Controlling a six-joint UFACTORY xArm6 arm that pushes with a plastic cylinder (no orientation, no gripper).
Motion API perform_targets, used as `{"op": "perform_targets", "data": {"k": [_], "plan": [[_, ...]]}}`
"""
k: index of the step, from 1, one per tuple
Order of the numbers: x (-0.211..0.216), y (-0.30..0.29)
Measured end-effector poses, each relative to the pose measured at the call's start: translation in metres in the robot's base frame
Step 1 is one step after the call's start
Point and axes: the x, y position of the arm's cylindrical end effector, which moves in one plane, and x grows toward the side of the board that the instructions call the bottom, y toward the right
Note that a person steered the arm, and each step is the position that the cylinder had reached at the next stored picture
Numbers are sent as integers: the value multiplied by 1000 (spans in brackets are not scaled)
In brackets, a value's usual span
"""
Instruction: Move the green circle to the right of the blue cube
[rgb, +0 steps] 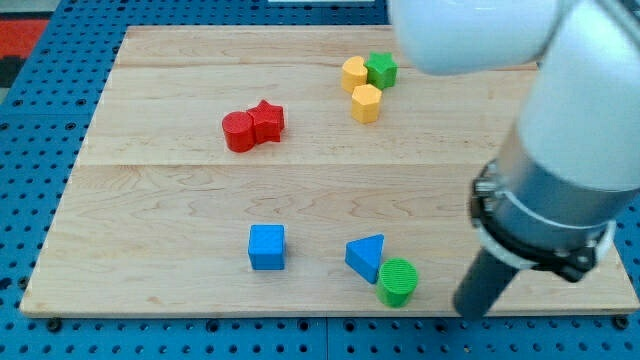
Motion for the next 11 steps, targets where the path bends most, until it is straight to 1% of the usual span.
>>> {"op": "perform_targets", "data": {"k": [1,3,4,5,6,7,9,10,11], "plan": [[0,-44],[-52,-75],[-61,-32],[-76,-32],[-72,-69],[-65,-78],[-65,-110],[-68,-93],[-116,-32]]}}
